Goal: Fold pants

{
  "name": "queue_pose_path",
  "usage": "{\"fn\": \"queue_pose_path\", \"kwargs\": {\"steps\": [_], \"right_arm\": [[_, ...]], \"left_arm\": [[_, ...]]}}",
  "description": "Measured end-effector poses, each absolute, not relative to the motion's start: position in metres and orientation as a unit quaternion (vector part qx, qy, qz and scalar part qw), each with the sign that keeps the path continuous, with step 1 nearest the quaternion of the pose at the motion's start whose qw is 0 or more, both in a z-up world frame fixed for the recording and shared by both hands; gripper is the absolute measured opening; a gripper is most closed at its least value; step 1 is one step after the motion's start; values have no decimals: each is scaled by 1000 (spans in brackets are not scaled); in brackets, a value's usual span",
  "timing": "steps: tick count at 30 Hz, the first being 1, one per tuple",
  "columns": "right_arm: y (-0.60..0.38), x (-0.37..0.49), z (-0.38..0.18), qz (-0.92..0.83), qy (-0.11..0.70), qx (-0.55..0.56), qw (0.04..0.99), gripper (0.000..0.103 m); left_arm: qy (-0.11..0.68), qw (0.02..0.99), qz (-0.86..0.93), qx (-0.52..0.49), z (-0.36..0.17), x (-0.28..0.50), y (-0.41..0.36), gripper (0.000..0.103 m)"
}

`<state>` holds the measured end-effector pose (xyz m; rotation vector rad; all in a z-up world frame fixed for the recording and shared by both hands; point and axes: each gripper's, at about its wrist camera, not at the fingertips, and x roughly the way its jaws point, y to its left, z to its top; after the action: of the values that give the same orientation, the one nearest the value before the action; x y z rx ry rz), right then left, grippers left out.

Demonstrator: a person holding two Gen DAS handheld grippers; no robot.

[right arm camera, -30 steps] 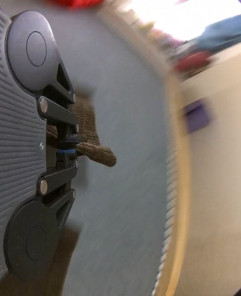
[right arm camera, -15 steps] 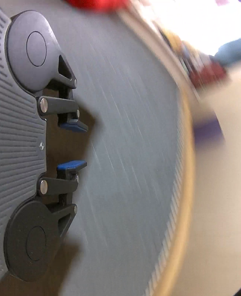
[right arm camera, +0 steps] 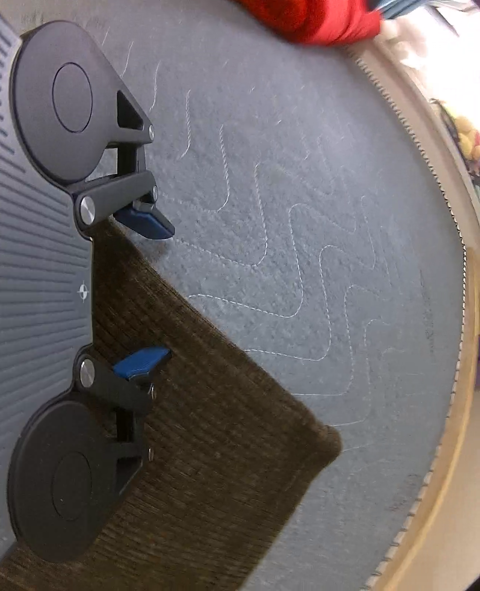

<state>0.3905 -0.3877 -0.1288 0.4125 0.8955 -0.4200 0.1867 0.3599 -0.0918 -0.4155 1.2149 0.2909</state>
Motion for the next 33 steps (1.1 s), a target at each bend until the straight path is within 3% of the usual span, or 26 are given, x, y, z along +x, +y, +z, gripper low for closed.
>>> {"fn": "queue_pose_path", "kwargs": {"steps": [1, 2, 5, 7, 9, 14, 16, 18, 19, 21, 28, 33], "right_arm": [[-381, 392, -130, -206, 431, 171, 862, 62], [-374, 391, -131, -215, 433, 141, 864, 50], [-373, 391, -133, -243, 422, 86, 869, 12], [-379, 389, -134, -239, 412, 92, 875, 7], [-386, 383, -131, -235, 393, 105, 883, 5], [-422, 360, -98, -267, 223, 178, 920, 6], [-433, 368, -103, -250, 245, 192, 917, 9], [-446, 376, -117, -222, 308, 226, 897, 26], [-450, 374, -119, -218, 324, 230, 891, 29], [-456, 362, -118, -219, 317, 229, 894, 48], [-503, 301, -87, -308, 228, 175, 907, 51], [-577, 251, -110, -375, 277, 253, 847, 54]], "left_arm": [[564, 792, 129, -195, -95, 189, 361, 83], [564, 791, 122, -202, -98, 190, 361, 81], [568, 794, 108, -188, -102, 193, 359, 56], [564, 803, 97, -165, -99, 195, 356, 40], [542, 821, 82, -158, -88, 192, 348, 38], [464, 875, 31, -133, -64, 189, 327, 38], [471, 874, 45, -111, -68, 191, 323, 41], [494, 859, 57, -119, -76, 195, 327, 45], [499, 856, 65, -119, -78, 197, 327, 46], [501, 854, 75, -117, -74, 200, 326, 49], [481, 863, 124, -97, -55, 206, 316, 49], [477, 865, 122, -92, -49, 205, 319, 49]]}}
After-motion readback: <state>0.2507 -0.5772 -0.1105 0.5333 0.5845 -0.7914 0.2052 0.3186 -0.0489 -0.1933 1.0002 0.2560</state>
